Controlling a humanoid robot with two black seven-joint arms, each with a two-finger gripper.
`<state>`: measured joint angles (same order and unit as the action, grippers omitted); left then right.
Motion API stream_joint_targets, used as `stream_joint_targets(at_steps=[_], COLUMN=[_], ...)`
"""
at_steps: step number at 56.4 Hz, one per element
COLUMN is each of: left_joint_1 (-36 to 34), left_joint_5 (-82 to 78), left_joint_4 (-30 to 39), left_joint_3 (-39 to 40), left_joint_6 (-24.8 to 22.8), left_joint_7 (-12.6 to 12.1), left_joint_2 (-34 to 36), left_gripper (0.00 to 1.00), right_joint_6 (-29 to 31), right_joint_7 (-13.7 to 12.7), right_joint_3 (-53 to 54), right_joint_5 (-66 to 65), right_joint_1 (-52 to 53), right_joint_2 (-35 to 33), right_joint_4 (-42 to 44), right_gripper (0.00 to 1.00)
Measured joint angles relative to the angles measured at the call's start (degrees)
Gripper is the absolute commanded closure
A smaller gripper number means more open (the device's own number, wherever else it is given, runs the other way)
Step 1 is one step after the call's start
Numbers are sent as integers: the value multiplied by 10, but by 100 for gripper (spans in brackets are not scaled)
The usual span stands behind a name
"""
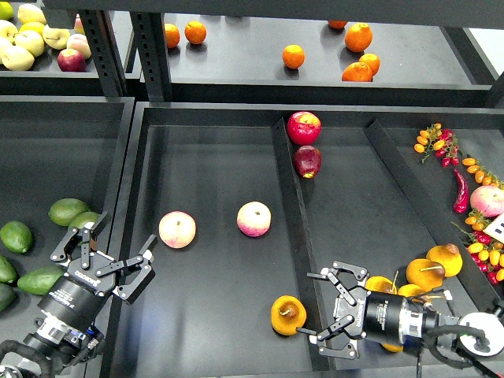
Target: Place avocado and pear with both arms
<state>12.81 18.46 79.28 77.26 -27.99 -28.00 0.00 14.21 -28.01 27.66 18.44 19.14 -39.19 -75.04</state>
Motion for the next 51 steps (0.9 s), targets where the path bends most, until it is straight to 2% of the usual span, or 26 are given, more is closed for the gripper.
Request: stream_joint_targets(at_steps=[13,51], left_joint_1=[0,0], left_joint_5=[0,-2], left_joint_4=[0,0], left_joint_3=[-3,-44], left_joint_6=[0,0], left_joint_7=[0,0], left_joint_2=[0,0], left_gripper=[1,1], right_joint_6=[-9,-11], right_joint_7=[0,0], right_joint_3=[-6,-6], right_joint_5=[-6,-31], right_joint_1=[-5,-10], right_joint_2=[5,91], right_joint_4=[9,107], right_gripper=[0,1])
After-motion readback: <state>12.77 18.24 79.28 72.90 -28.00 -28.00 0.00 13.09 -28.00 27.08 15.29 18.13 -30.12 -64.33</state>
